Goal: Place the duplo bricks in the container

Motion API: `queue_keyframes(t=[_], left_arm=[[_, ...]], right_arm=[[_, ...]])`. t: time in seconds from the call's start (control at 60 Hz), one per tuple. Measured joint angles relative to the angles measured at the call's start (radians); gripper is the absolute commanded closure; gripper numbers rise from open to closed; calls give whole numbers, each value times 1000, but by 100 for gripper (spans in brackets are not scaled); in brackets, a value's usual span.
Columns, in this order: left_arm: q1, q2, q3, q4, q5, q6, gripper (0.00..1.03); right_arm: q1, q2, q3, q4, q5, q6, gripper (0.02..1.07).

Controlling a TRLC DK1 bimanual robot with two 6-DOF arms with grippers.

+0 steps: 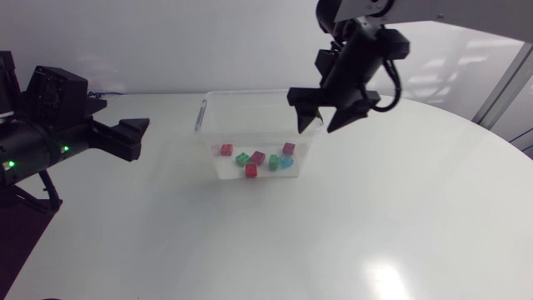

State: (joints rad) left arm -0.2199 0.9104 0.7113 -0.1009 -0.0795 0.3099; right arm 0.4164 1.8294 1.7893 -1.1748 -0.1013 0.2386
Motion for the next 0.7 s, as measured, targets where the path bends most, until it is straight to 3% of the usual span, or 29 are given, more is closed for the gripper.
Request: queue_keyframes(t=[0.183, 0.417, 0.7], left_arm=[[-19, -1, 0, 5, 3, 0, 4], [-52, -1, 0, 6, 3, -4, 4], [-79, -1, -10, 6, 3, -4, 4]], right_arm=[[-45, -181, -286, -80, -47, -34, 15], [-58, -206, -661, -79, -51, -67, 15], [-61, -206, -831, -51, -26, -83, 16]])
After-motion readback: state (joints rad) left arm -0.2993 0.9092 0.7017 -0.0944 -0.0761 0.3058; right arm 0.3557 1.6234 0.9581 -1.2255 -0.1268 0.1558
